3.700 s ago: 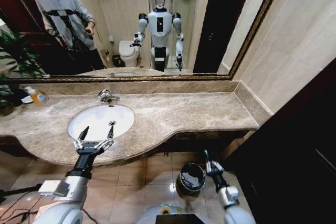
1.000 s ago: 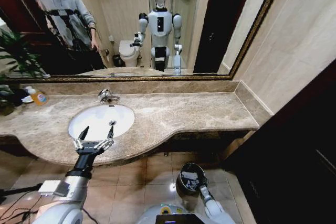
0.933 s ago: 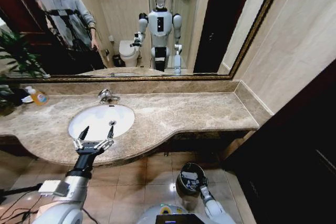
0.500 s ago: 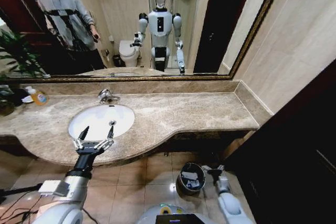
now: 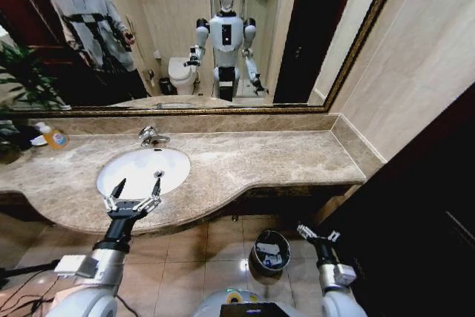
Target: Pick up the trash from the sink and place it in the trash bin.
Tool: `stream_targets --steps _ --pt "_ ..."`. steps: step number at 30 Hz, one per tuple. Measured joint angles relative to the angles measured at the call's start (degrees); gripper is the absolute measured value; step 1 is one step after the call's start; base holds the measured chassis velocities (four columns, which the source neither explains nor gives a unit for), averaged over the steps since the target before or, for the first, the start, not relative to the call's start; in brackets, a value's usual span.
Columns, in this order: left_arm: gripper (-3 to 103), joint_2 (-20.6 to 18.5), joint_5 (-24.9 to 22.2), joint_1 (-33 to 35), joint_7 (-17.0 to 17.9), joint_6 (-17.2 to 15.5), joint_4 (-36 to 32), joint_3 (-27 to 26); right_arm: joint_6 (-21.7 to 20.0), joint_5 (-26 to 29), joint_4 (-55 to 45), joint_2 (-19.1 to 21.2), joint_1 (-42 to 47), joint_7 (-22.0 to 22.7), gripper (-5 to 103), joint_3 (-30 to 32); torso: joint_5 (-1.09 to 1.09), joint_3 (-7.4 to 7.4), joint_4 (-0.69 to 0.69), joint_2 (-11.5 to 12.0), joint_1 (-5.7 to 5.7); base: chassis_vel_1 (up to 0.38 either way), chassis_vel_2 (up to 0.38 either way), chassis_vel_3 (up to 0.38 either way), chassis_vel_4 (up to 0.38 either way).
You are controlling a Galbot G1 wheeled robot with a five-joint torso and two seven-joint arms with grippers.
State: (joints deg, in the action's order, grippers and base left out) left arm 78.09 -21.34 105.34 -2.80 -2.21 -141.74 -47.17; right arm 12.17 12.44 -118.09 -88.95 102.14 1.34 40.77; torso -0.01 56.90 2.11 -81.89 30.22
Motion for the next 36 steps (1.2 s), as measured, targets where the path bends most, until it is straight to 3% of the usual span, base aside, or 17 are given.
stream_targets --steps 9,13,20,36 --pt "100 0.00 0.00 0.00 0.00 0.00 0.00 0.00 -1.82 0.96 -10.50 -0.40 1.18 -0.35 100 -2.10 0.00 0.00 0.00 0.00 0.00 0.000 0.000 0.000 0.000" --pt "100 0.00 0.00 0.00 0.00 0.00 0.00 0.00 -4.14 -3.49 -16.46 -0.82 0.26 -4.84 100 -3.92 0.00 0.00 0.00 0.00 0.00 0.000 0.000 0.000 0.000" --pt "100 0.00 0.00 0.00 0.00 0.00 0.00 0.00 -5.76 -5.79 -17.63 -1.05 -0.56 -6.51 100 -5.46 0.00 0.00 0.00 0.00 0.00 0.000 0.000 0.000 0.000" --pt "100 0.00 0.00 0.00 0.00 0.00 0.00 0.00 -4.95 -7.90 -16.20 -1.27 -1.37 -7.56 100 -6.74 0.00 0.00 0.00 0.00 0.00 0.000 0.000 0.000 0.000"
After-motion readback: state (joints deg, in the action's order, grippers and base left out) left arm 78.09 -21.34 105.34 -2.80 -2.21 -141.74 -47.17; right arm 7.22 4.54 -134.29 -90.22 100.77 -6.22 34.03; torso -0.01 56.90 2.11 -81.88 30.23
